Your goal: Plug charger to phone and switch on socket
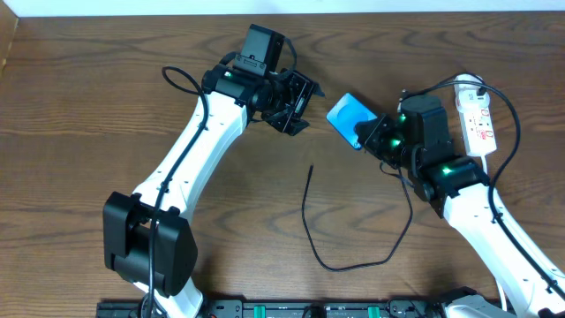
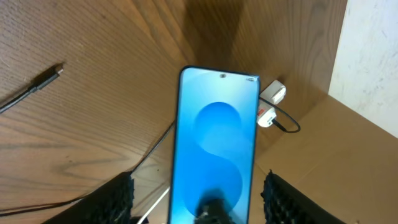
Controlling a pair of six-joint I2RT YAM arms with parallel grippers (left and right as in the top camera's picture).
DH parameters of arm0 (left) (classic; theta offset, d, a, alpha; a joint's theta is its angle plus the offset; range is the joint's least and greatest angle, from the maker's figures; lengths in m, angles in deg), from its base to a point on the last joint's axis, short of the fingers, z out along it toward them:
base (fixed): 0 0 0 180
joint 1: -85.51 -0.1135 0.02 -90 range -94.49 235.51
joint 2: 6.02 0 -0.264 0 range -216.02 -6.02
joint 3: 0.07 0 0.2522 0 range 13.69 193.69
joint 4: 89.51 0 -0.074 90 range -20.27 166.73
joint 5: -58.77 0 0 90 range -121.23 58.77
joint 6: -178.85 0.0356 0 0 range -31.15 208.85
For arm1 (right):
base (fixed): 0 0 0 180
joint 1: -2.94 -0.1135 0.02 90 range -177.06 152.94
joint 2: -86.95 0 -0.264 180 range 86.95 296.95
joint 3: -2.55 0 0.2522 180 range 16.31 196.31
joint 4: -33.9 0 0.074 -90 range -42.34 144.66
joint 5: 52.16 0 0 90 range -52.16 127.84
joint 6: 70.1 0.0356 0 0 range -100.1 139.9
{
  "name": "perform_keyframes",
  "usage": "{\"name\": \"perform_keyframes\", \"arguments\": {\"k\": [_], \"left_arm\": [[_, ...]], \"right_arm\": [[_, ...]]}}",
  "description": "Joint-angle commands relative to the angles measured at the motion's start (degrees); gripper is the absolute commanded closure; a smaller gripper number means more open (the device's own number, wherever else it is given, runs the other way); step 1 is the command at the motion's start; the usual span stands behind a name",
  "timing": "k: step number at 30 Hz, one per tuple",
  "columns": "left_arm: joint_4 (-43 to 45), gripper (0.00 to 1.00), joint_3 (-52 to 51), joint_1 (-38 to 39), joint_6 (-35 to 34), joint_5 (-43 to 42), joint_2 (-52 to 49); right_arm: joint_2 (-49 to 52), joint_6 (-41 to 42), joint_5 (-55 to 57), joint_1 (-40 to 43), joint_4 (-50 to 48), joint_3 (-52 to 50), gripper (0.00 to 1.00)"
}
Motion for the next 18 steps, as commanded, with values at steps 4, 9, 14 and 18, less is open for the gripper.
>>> {"name": "perform_keyframes", "arguments": {"k": [4, 9, 14, 18], "left_arm": [[-0.1, 0.33, 0.5, -0.4, 0.9, -0.8, 1.0], [1.6, 0.32, 0.5, -0.4, 0.9, -0.8, 1.0], [4.1, 0.22, 0.5, -0.4, 0.9, -0.8, 1.0], [5.6, 0.16, 0.5, -0.4, 0.9, -0.8, 1.0]], "right_arm": [[-0.5, 17.9, -4.3, 0.5, -5.5, 1.0, 0.99], [-0.5, 26.8, -9.0, 0.5, -8.6, 1.0, 0.99], [-0.5, 32.9, -13.8, 0.5, -9.6, 1.0, 0.99], [-0.5, 35.6, -16.3, 0.5, -11.9, 1.0, 0.99]]}}
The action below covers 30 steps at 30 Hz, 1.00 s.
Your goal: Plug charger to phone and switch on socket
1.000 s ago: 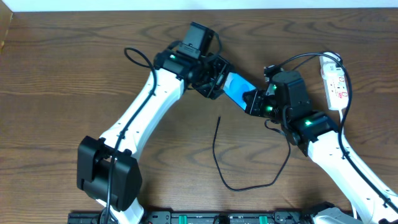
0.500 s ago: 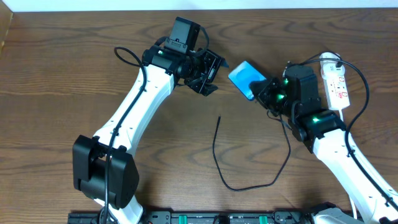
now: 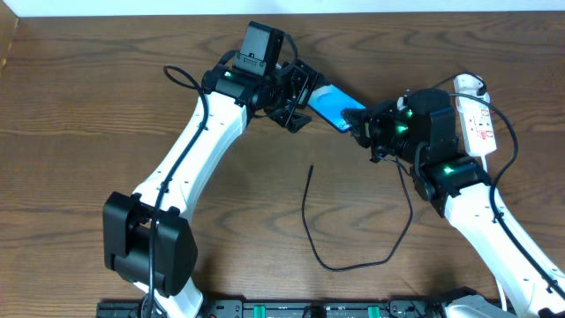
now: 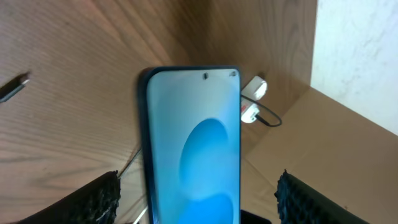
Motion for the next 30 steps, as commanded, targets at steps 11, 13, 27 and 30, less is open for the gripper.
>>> {"name": "perform_keyframes", "arguments": {"k": [11, 13, 27, 30], "left_arm": [[5.3, 0.16, 0.5, -0.4, -2.4, -0.2, 1.0], [6.6, 0.16, 0.5, -0.5, -2.6, -0.2, 1.0], [8.1, 0.2, 0.5, -3.6, -4.5, -0.3, 1.0], [8.1, 0.25, 0.5, -4.0, -4.5, -0.2, 1.0]], "right_arm": [[-0.5, 14.9, -7.1, 0.3, -6.4, 1.0, 0.99], [-0.5, 17.3, -7.2, 0.3, -7.3, 1.0, 0.99], [-0.5, 26.1, -6.6, 0.7, -10.0, 1.0, 0.99], [-0.5, 26.1, -6.4, 1.0, -11.3, 1.0, 0.99]]}}
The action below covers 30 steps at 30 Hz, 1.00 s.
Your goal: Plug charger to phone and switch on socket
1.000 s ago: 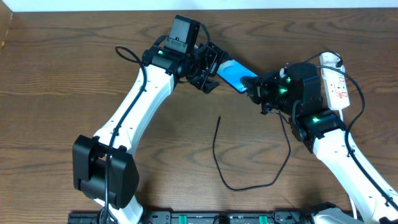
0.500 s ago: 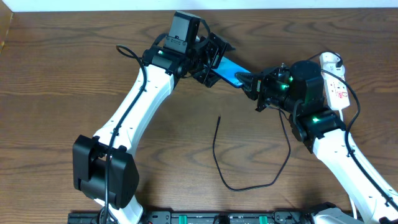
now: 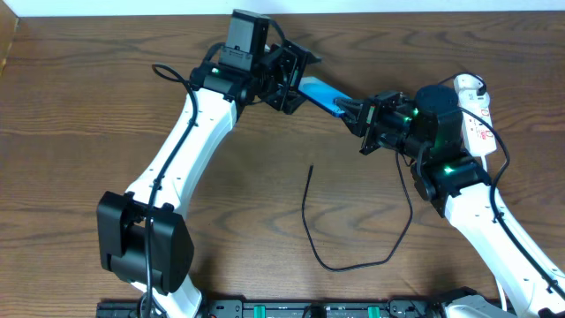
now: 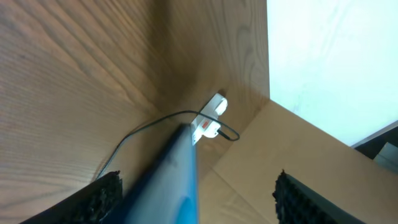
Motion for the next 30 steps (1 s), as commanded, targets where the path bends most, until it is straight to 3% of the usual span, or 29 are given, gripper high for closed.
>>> {"name": "perform_keyframes", "arguments": {"k": [1, 20, 22, 26, 30], "left_arm": [[0.2, 0.26, 0.5, -0.7, -0.5, -0.2, 1.0], [2.8, 0.41, 0.5, -0.7, -1.2, -0.2, 1.0], [2.8, 0.48, 0.5, -0.7, -1.2, -0.4, 1.0], [2.9, 0.52, 0.5, -0.5, -3.0, -1.7, 1.0], [3.3, 0.67, 0.5, -0.5, -3.1, -1.7, 1.0]], "right_arm": [[-0.5, 1.5, -0.3, 0.9, -2.0, 1.0, 0.99], [-0.5, 1.5, -2.0, 0.9, -5.5, 1.0, 0.99], [-0.5, 1.5, -2.1, 0.9, -5.9, 1.0, 0.99], [-0.5, 1.5, -2.3, 0.9, -5.9, 1.0, 0.99], [-0.5, 1.5, -2.4, 0.9, -6.1, 1.0, 0.99]]}}
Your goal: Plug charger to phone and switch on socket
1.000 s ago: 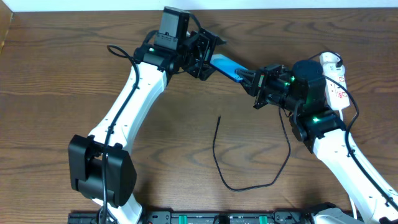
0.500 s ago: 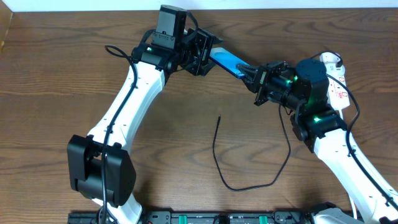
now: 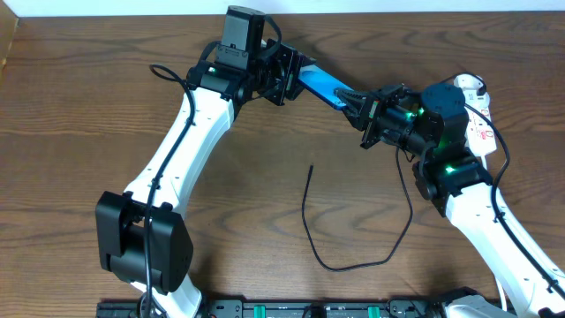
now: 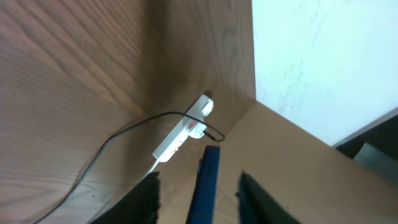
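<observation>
A blue phone [image 3: 320,87] hangs edge-on above the back of the table, bridging both arms. My right gripper [image 3: 362,110] is shut on its right end. Its left end reaches between the fingers of my left gripper [image 3: 296,78]. In the left wrist view the phone [image 4: 207,183] is a thin blue strip with a gap to the dark finger [image 4: 146,202] on each side, so the left gripper [image 4: 199,205] is open around it. The black charger cable [image 3: 353,263] lies on the table, its free plug tip [image 3: 311,166] pointing to the back.
A white power strip [image 3: 479,119] lies at the right edge, behind my right arm, with the charger plugged in; it also shows in the left wrist view [image 4: 179,134]. The cable loops across the middle front of the wooden table [image 3: 88,132].
My left gripper's fingers stand closer together around the phone than before, though a gap remains on each side. The phone and both arms have shifted slightly; the right gripper still holds the phone.
First my right gripper held the phone flat-faced toward my open left gripper, some way off. Then the phone was close to the left fingers. Later it was turned on edge between them near the table's back, and now the left fingers have narrowed around it.
</observation>
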Controlling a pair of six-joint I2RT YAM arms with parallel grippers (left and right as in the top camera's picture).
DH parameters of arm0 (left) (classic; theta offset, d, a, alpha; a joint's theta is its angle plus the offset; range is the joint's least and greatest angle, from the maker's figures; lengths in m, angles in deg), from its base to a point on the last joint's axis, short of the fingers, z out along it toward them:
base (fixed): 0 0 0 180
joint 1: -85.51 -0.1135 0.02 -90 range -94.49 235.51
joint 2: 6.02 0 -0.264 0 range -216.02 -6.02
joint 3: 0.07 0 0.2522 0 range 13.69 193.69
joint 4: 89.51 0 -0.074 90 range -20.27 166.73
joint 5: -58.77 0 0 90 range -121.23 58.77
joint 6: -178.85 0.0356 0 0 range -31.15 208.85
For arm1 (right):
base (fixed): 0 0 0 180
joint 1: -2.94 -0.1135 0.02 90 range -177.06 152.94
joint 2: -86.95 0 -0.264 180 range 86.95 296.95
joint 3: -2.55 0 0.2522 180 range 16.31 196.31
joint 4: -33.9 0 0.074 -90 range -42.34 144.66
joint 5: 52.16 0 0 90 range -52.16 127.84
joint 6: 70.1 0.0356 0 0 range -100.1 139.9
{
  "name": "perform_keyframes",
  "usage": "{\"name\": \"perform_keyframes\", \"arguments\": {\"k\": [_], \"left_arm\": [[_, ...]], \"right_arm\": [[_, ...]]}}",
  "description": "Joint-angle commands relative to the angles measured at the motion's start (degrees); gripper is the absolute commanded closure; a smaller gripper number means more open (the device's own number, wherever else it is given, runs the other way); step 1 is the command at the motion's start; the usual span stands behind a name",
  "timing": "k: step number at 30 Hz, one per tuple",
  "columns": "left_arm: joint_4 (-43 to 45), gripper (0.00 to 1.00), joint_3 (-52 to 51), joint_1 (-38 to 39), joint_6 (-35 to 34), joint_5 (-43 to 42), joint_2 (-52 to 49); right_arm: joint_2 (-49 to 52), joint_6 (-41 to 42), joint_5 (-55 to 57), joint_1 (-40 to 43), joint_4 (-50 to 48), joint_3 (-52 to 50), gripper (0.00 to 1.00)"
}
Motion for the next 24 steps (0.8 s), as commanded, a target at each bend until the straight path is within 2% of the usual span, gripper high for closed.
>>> {"name": "perform_keyframes", "arguments": {"k": [1, 6, 8, 12, 21, 23, 24], "left_arm": [[0.3, 0.7, 0.5, 0.1, -0.5, -0.9, 1.0], [0.3, 0.81, 0.5, 0.3, -0.5, -0.9, 1.0], [0.3, 0.81, 0.5, 0.7, -0.5, -0.9, 1.0], [0.4, 0.92, 0.5, 1.2, -0.5, -0.9, 1.0], [0.3, 0.93, 0.5, 1.2, -0.5, -0.9, 1.0], [0.4, 0.92, 0.5, 1.2, -0.5, -0.9, 1.0], [0.4, 0.93, 0.5, 1.2, -0.5, -0.9, 1.0]], "right_arm": [[-0.5, 0.6, -1.3, 0.3, -1.0, 1.0, 0.99], [-0.5, 0.6, -1.7, 0.3, -1.0, 1.0, 0.99], [-0.5, 0.6, -1.8, 0.1, -1.2, 1.0, 0.99], [-0.5, 0.6, -1.8, -0.3, -1.2, 1.0, 0.99], [-0.5, 0.6, -1.7, -0.6, -1.4, 1.0, 0.98], [-0.5, 0.6, -1.7, -0.6, -1.4, 1.0, 0.92], [-0.5, 0.6, -1.7, -0.6, -1.4, 1.0, 0.84]]}}
